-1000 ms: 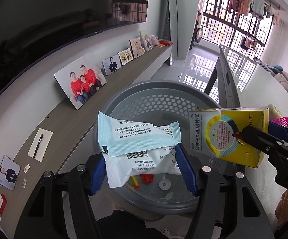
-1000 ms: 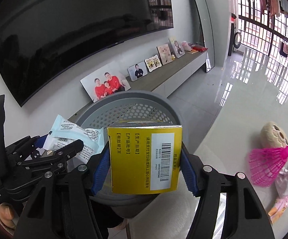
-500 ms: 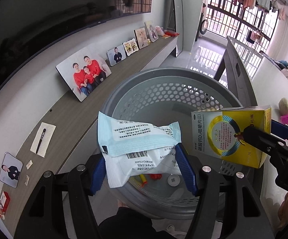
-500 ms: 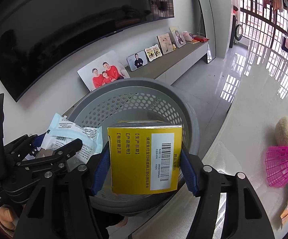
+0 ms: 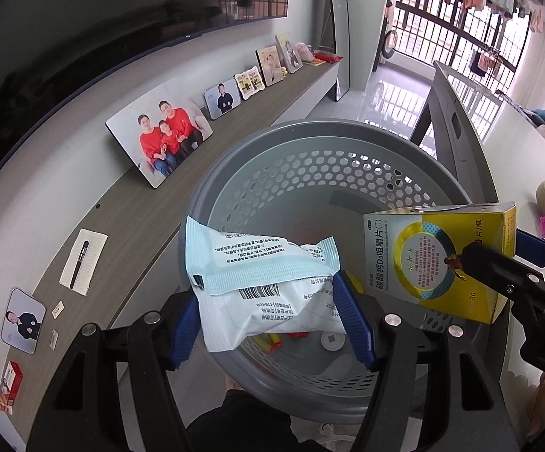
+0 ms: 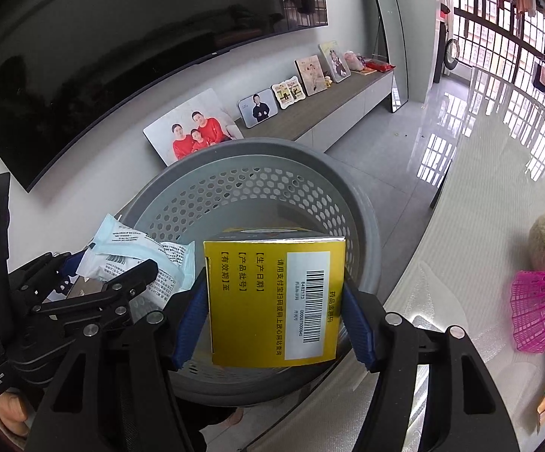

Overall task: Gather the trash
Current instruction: 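Open both tools to drop the packet and box into the basket, then withdraw both tools from the basket toward the remaining table items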

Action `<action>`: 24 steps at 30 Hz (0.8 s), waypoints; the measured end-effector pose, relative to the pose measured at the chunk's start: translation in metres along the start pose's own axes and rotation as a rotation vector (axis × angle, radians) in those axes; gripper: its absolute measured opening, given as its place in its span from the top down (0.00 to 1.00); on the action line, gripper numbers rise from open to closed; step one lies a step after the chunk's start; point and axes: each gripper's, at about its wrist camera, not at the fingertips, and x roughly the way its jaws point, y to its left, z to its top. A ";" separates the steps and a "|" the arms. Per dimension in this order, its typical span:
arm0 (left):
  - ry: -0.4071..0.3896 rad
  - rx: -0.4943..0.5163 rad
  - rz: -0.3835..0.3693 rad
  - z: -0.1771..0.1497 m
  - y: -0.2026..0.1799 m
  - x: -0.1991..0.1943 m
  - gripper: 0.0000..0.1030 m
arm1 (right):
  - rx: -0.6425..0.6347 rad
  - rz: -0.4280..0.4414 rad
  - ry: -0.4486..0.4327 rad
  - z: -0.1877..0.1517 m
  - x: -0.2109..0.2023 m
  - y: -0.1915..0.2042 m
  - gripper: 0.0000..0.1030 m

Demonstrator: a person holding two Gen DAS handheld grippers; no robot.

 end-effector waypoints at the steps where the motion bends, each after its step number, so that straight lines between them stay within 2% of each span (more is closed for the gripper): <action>1: 0.000 -0.001 0.001 0.000 0.000 0.000 0.37 | -0.001 -0.003 0.001 0.000 0.000 0.000 0.39; 4: 0.002 -0.006 0.000 0.000 0.001 0.001 0.35 | 0.003 -0.007 -0.002 0.001 0.000 -0.002 0.39; 6: 0.005 -0.011 0.001 0.001 0.003 0.001 0.31 | 0.001 -0.012 -0.007 0.001 -0.002 -0.002 0.38; 8: 0.005 -0.020 0.001 0.001 0.004 0.001 0.23 | -0.013 -0.032 -0.011 0.000 -0.002 -0.001 0.35; 13: 0.012 -0.034 0.000 0.002 0.007 0.002 0.17 | -0.016 -0.032 -0.011 0.000 -0.002 -0.001 0.34; 24: 0.001 -0.031 0.023 0.001 0.007 -0.003 0.17 | 0.010 -0.013 -0.011 0.000 -0.003 -0.006 0.34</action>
